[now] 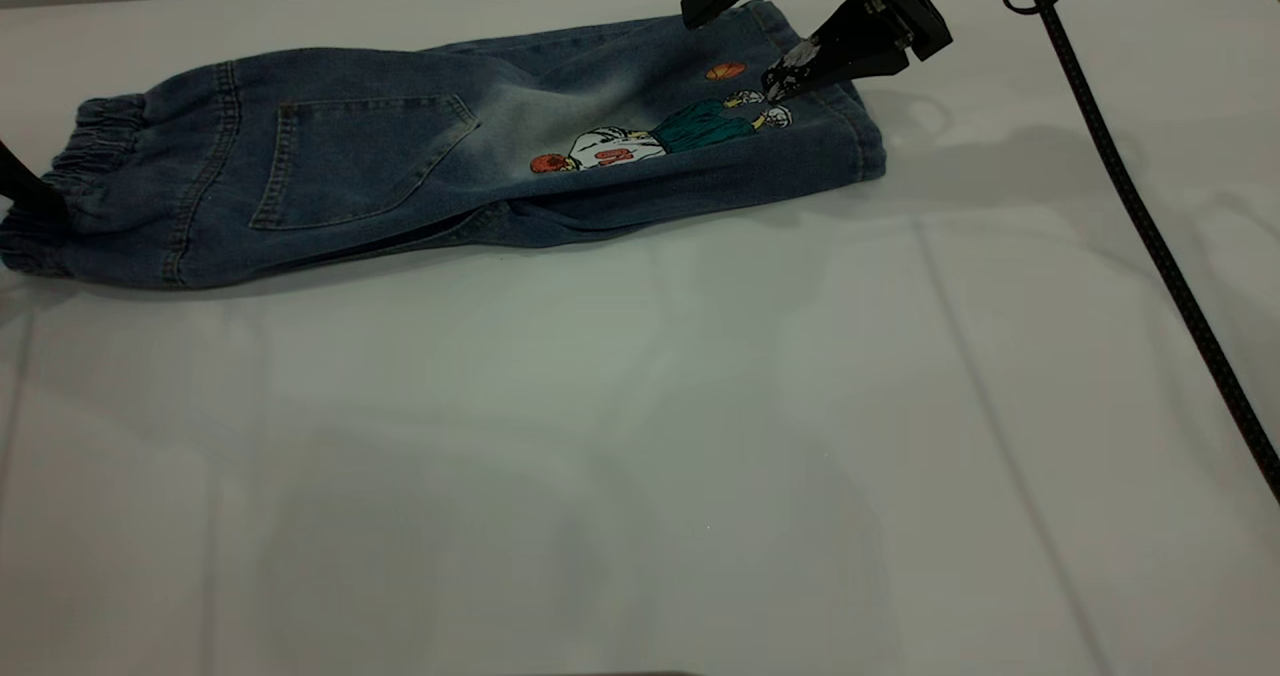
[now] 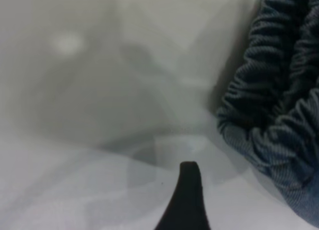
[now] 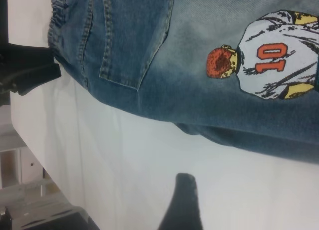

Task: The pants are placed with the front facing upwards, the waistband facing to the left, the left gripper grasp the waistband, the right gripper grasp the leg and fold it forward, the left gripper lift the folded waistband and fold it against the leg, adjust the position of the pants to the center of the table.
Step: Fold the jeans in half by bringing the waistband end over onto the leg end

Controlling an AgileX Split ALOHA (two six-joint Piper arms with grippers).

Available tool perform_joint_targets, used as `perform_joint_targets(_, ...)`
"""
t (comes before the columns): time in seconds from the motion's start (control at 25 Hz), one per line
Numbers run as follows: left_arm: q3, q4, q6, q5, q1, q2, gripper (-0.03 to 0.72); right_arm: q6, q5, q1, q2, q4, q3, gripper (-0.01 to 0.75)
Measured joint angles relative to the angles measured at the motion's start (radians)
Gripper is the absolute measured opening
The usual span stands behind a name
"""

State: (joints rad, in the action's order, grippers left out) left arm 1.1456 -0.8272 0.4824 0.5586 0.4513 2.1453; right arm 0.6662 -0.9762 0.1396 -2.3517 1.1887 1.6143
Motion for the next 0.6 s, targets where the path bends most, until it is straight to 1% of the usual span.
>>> perform_joint_targets(0.2,0.0,-0.042,0.026,-0.001,0.0,0.032,0.591,0.002,0.0,0.0,0.0,0.0,0.0,0.552)
perform_joint_targets(0.48,0.0,-0.255,0.209,-0.004,0.0,0.043,0.591,0.003,0.0,0.0,0.0,0.0,0.0,0.552)
perform_joint_targets(0.6,0.0,-0.332,0.252,-0.028,0.0,0.044,0.591,0.003,0.0,0.0,0.0,0.0,0.0,0.552)
